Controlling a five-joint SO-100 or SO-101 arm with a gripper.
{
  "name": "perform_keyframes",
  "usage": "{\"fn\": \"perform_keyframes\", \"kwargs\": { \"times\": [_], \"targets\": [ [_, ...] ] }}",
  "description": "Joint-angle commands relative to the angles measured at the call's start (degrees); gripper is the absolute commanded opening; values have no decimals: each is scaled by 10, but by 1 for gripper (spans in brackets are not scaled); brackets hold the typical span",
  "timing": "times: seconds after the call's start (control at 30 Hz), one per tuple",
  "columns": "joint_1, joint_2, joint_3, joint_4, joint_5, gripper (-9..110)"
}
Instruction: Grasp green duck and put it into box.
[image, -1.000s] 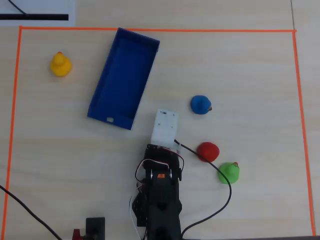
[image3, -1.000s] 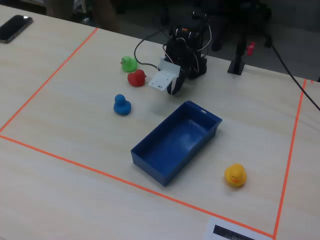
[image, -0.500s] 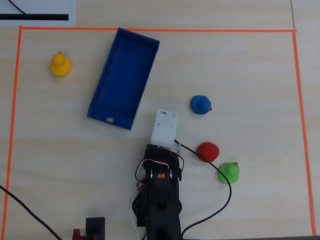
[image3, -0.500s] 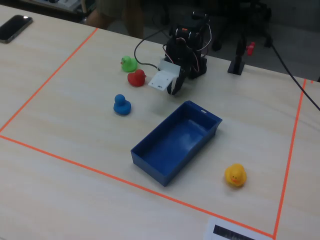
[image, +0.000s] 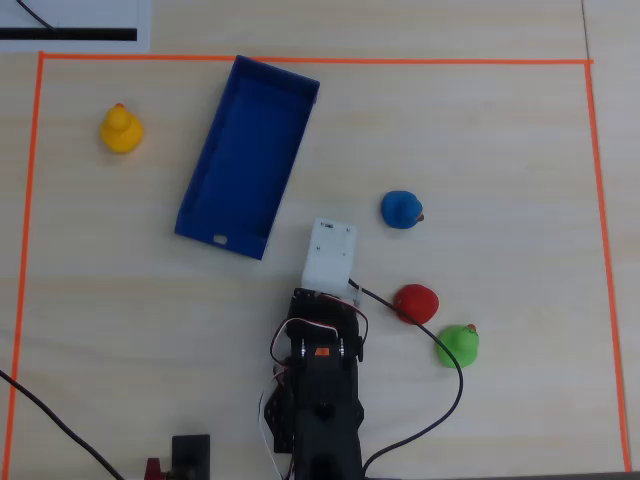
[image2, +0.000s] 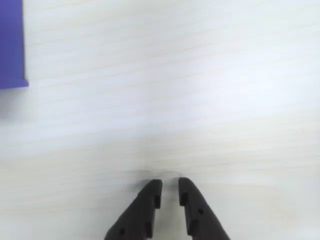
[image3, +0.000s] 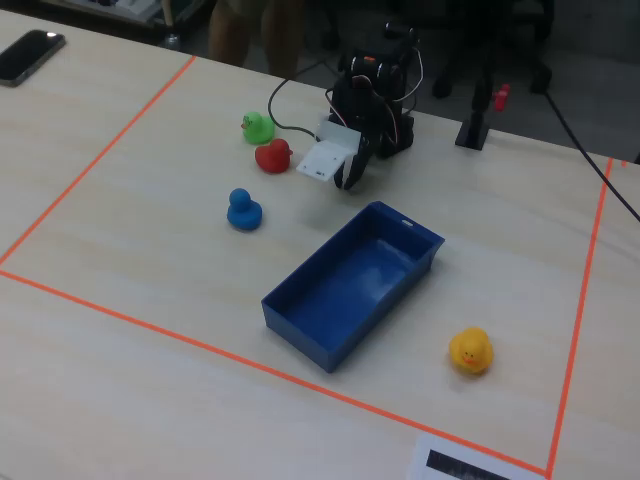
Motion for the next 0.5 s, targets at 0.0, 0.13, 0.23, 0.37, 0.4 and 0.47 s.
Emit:
{"fn": "perform_keyframes", "kwargs": {
  "times": [0.0, 0.13, 0.23, 0.37, 0.4, 0.47],
  "targets": [
    [3, -9, -2, 10, 3, 2],
    [-4, -9, -2, 10, 3, 2],
    [-6, -9, -2, 9, 0, 2],
    [-9, -9, -2, -1, 0, 2],
    [-11, -9, -2, 4, 3, 2],
    [9, -9, -3, 8, -4, 2]
  ]
}}
